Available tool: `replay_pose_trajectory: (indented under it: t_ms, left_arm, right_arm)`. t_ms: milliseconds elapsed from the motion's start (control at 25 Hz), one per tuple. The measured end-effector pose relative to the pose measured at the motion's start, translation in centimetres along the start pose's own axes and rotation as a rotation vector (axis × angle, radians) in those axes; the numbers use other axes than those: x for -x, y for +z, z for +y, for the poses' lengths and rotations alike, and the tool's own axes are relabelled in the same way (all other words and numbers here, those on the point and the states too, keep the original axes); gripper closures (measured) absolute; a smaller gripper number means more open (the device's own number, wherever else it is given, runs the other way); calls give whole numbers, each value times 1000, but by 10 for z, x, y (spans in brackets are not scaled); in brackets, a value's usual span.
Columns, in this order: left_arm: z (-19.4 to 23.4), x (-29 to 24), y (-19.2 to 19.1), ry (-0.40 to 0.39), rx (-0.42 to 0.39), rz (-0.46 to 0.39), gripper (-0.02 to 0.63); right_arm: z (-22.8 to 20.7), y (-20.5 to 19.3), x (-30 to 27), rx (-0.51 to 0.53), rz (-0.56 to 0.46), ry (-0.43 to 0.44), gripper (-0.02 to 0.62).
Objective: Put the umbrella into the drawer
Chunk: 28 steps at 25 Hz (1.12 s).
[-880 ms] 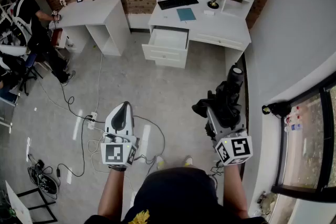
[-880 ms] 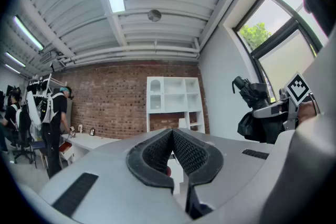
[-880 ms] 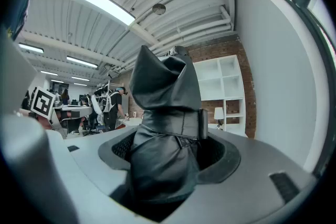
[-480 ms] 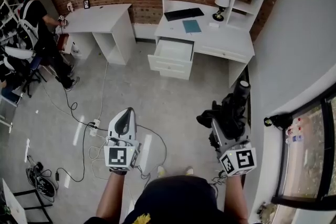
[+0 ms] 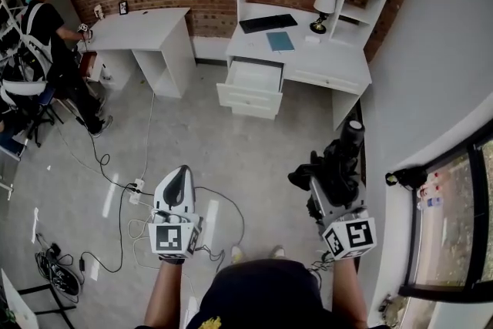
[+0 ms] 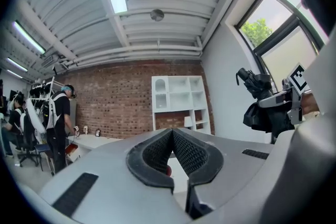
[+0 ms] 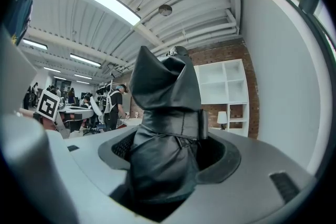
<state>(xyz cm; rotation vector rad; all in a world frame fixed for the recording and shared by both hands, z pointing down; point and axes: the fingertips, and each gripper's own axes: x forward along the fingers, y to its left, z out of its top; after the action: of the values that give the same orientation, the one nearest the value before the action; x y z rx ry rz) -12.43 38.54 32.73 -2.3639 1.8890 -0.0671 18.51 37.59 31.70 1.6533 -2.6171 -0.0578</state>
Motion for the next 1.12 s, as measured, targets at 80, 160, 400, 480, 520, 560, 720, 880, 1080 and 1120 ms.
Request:
replay_pose_trajectory:
  t_ms: [80,160,400,480,520,560,720,880,1080,1120]
  left_arm:
    - [10,4,-3,-5,21,2,589]
    - [21,9,-8,-10,36,6,589]
    - [56,17,-26,-23,29,50,589]
    - [67,18,-32,-26,23,66,589]
    - [72,17,-33,-27,19,70,589]
    - [76,14,-34,-28,15,71,589]
    - [82,-8,-40,-34,10,76,589]
    - [79,-43,-47,-36,5,88,589]
    - [79,-113,-52,-29,-35,100,589]
    - [80,-127,-52,-20,-36,104,589]
  right_arm:
    - [6,1,-3,-9,3,-7,296]
    - [13,2,-6,-19,13,-15,296]
    - [28,-7,-14,-55,41,-94,296]
    - [36,-10,-19,-88,42,-105,296]
    - [39,-12,-22,-95,46,-103,296]
    - [41,-14,-25,-93,53,-101,296]
    - [33,-29,-39,-65,88,-120,296]
    - [7,-44,-63,-105,101,-140,296]
    - [-45,-59,-125,-129,101,-154,296]
    - [-57,-61,-138,-134,101,-156,296]
